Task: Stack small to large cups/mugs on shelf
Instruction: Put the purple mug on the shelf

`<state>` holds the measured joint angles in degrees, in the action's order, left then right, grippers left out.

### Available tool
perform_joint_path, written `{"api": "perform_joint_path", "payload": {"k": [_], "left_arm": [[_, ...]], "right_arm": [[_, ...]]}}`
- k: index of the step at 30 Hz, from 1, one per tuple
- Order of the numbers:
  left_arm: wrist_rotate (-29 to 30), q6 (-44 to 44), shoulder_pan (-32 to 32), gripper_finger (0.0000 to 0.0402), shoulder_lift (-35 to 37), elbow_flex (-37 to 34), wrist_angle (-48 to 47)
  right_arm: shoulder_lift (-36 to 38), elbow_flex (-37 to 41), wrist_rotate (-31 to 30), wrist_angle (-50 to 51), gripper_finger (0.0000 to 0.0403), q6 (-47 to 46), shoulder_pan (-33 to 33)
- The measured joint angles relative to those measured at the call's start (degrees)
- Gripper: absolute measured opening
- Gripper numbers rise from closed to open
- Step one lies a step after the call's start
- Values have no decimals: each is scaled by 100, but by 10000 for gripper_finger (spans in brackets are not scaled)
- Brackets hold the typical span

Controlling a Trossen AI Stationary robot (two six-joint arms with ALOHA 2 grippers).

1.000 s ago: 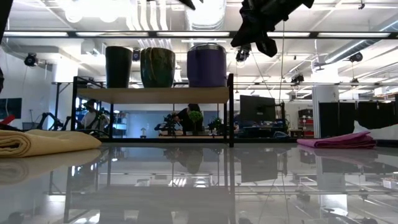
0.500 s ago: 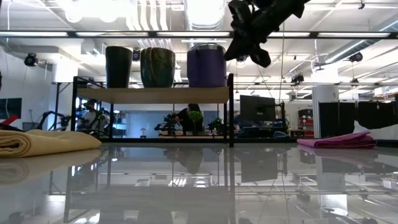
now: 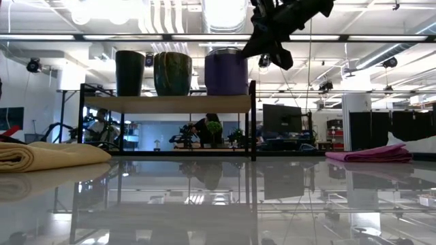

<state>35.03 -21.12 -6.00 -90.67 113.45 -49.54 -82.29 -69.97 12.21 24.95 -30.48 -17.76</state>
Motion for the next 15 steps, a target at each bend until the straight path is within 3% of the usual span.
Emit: {"api": "perform_joint_path", "payload": {"k": [15], "left_arm": [[0,44,-2,109,0,-7,-6]], "right_arm": [[-427,-119,-227,-403,9,52,-77]]}}
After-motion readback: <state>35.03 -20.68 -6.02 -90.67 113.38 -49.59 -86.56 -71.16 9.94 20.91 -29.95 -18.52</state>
